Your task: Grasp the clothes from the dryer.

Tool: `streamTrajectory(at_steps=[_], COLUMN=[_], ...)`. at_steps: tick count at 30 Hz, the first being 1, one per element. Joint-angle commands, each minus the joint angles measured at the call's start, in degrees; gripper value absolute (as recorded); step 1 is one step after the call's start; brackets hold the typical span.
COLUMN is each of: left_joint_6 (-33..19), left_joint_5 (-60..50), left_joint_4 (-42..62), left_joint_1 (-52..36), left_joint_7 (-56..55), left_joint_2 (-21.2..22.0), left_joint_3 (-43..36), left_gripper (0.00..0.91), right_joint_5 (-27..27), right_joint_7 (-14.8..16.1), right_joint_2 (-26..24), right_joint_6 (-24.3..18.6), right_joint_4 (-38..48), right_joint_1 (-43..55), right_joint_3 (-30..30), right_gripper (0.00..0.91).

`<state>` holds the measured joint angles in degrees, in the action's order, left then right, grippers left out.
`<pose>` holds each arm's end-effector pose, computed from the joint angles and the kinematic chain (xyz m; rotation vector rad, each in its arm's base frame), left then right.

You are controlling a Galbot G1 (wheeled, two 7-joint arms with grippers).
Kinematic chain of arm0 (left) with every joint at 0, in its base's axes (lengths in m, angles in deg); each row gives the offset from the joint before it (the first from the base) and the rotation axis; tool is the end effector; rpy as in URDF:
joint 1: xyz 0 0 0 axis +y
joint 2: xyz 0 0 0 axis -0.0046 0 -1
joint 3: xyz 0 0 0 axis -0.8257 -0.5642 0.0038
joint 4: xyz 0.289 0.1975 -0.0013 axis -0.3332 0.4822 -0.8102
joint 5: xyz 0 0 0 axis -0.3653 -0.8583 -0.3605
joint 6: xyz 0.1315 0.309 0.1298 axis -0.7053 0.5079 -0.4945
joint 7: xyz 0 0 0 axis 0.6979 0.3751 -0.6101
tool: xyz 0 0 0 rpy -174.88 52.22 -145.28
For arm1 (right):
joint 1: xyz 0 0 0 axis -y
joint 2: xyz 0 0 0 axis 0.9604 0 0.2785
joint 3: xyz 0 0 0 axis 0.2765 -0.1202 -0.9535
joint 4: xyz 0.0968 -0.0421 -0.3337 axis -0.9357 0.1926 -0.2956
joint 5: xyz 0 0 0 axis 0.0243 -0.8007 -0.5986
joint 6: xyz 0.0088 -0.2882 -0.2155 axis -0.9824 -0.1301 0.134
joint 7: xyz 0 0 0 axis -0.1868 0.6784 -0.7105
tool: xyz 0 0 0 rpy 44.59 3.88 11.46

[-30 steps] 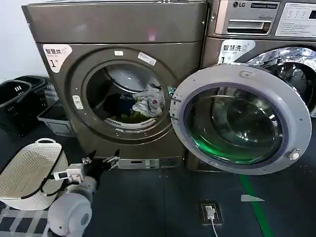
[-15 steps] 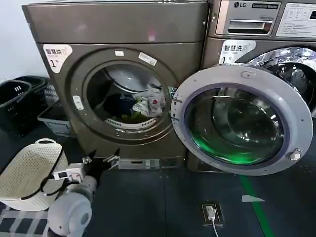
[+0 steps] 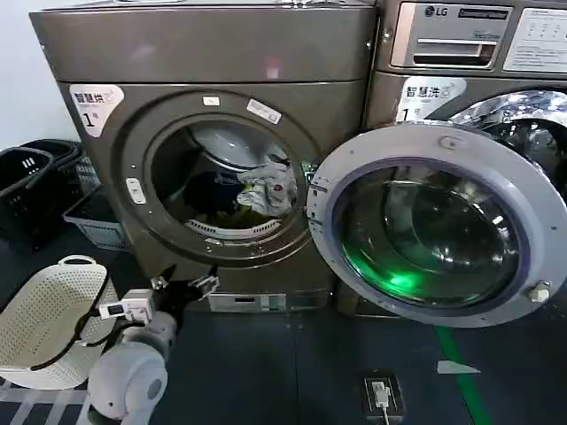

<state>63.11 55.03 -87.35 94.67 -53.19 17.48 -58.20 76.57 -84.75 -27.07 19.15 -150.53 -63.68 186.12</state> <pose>0.2787 0.0215 -0.1644 -0.0192 -2.8718 0.0588 -0.0975 -0.4285 0.0524 1.5122 2.2305 -0.5743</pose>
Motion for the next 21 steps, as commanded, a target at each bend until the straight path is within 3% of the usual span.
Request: streamTrajectory(at_steps=[1,21], left_joint_6=[2.00,1.97], left_joint_5=[-0.13,-0.31], left_joint_4=[0.28,0.56], left_joint_1=[-0.76,-0.60], left_joint_7=[0.25,0.43], left_joint_2=[-0.12,-0.39], left_joint_3=[-0.20,-0.42], left_gripper=[0.907,0.907], right_joint_5=[-0.01,0.46], right_joint_7=[0.06,0.58], right_joint_2=[0.07,0.01], right_joint_6=[-0.13,-0.12], right_joint_4=[-0.04,-0.50], right_joint_1=[0.03,-0.01], right_joint_3=[-0.02,-0.15], right_gripper=[0.907,0.907])
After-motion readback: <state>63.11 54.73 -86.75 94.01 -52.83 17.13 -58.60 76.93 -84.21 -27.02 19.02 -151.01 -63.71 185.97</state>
